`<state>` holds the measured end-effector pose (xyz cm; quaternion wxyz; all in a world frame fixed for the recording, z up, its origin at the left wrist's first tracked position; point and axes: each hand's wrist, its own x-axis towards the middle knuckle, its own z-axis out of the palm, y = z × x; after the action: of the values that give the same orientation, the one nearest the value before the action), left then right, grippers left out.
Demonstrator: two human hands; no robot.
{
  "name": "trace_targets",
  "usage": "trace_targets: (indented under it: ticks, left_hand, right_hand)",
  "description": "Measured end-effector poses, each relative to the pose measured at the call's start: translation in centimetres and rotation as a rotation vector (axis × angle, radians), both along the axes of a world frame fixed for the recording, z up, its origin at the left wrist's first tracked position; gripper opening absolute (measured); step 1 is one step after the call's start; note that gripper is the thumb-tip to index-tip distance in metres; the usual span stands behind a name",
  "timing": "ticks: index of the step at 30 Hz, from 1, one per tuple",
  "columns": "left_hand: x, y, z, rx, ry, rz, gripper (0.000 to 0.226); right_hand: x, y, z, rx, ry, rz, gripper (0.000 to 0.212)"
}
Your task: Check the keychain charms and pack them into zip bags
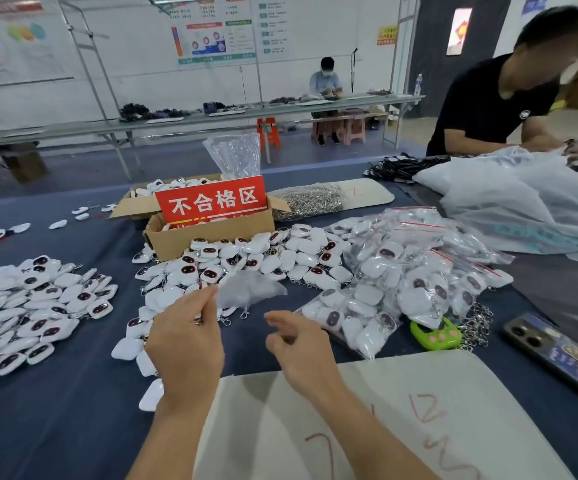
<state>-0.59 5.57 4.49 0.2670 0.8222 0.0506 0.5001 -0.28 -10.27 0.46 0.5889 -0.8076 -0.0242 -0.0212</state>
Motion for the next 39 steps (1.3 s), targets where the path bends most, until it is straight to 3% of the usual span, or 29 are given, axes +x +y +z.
trace_targets:
  ticks: [3,5,8,12,15,18,23,26,34,36,39]
  left_hand:
    - [-1.5,-3.3,-2.9,0.197,0.157,-0.06,0.024]
    - [-2.0,-4.8,-4.5,0.099,0.319,-0.187,0.033]
    - [-0.9,-4.4,-5.2,-0.147,0.411,-0.275,0.036]
    - [0.3,-3.4,-4.5,-0.134,0.657,-0.334,0.036]
    - [0.3,-2.5,-4.2,-0.27,0.742,-0.437,0.043]
    - [0.0,-2.4,-3.9,-0.36,0.699,-0.431,0.043]
    - [-0.3,-3.1,-3.9,-0.459,0.55,-0.373,0.043]
    - [-0.7,-3.6,-3.9,-0.47,0.523,-0.396,0.041]
    - [0.0,-3.3,-4.4,-0.581,0.533,-0.556,0.01]
    - [0.1,-2.8,-4.5,-0.533,0.458,-0.508,0.021]
    - [-0.4,-3.2,-4.9,-0.244,0.312,-0.365,0.031]
  right_hand:
    - [0.5,1.2,-0.1,0.055,0.055,0.07,0.029]
    - [0.8,1.0,-0.5,0.005,0.067,0.065,0.032]
    - [1.4,0.3,-0.8,0.002,0.012,0.093,0.027]
    - [1.8,0.0,-1.1,-0.05,-0.057,0.117,0.014]
    - [1.4,0.2,-0.8,-0.129,-0.098,0.167,0.012]
    - [1.1,0.4,-0.5,-0.113,-0.12,0.153,0.017]
    - [1.0,0.1,-0.7,-0.046,-0.191,-0.066,0.013]
    - [0.8,-0.3,-0.6,-0.056,-0.193,-0.031,0.021]
    - [1.5,-2.2,0.0,-0.152,-0.221,-0.012,0.03]
    - [2.0,-3.2,0.0,-0.247,-0.253,-0.111,0.026]
    - [2.0,-3.2,0.0,-0.307,-0.298,-0.194,0.017]
